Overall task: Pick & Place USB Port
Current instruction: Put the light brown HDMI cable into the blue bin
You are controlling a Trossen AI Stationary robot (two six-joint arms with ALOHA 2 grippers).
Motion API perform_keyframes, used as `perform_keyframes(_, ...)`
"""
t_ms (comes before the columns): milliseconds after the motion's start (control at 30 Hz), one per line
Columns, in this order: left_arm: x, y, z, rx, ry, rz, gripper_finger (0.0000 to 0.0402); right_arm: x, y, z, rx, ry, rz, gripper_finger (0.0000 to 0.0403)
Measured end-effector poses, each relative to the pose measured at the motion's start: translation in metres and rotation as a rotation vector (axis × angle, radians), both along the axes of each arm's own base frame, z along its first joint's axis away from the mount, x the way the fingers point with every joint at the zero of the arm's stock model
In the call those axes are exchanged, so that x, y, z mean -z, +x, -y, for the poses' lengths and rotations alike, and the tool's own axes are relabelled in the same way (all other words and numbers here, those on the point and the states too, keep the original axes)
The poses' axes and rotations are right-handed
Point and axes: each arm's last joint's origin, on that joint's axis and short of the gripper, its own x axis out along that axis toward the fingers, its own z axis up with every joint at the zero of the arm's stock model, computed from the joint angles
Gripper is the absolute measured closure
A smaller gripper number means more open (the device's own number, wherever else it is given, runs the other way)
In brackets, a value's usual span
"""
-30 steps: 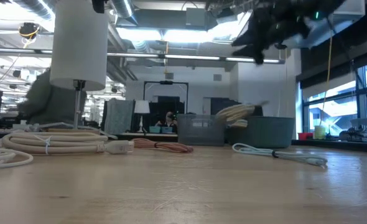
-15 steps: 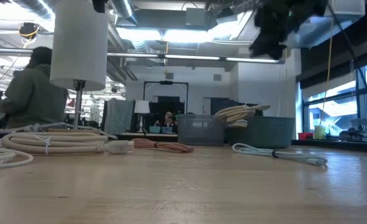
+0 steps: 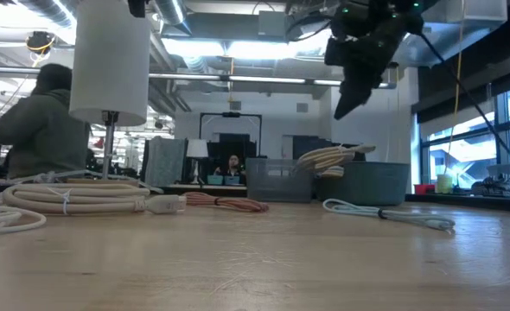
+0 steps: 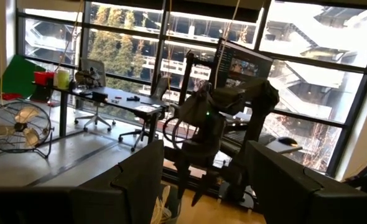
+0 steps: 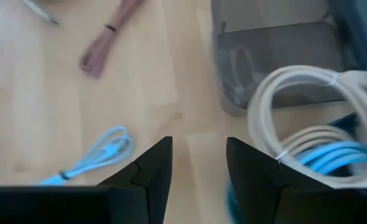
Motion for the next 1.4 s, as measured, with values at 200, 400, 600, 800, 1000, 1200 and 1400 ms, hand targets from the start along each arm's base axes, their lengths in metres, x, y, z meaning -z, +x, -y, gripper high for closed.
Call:
perform_keyframes(200, 0.0, 0.0, 0.0, 0.0, 0.0, 0.0, 0.0181, 0.0, 0.014, 0.001, -0.06, -0.043, -0.107, 0.0239)
perform_keyframes(400, 0.0, 0.0, 0.0, 0.009, 0.001, -0.001, 0.0181, 0.005, 0.019, 0.004, -0.092, -0.067, -0.147, 0.0172)
perform_keyframes(600, 0.001, 0.0, 0.0, 0.011, 0.0, -0.008, 0.0181, 0.013, 0.028, 0.011, -0.098, -0.164, -0.172, 0.012)
perform_keyframes(800, 0.001, 0.0, 0.0, 0.011, 0.0, -0.007, 0.0181, 0.032, 0.036, 0.016, -0.101, -0.183, -0.25, 0.0122)
perform_keyframes(1000, 0.001, 0.0, 0.0, 0.008, 0.017, -0.012, 0.0181, 0.051, 0.043, 0.022, -0.095, -0.261, -0.354, 0.0139)
perform_keyframes(1200, 0.0, -0.001, 0.001, 0.006, 0.026, -0.009, 0.0181, 0.058, 0.047, 0.027, -0.076, -0.326, -0.388, 0.0158)
perform_keyframes(1400, -0.001, -0.002, 0.001, 0.005, 0.034, -0.007, 0.0181, 0.056, 0.046, 0.027, -0.051, -0.347, -0.394, 0.0241)
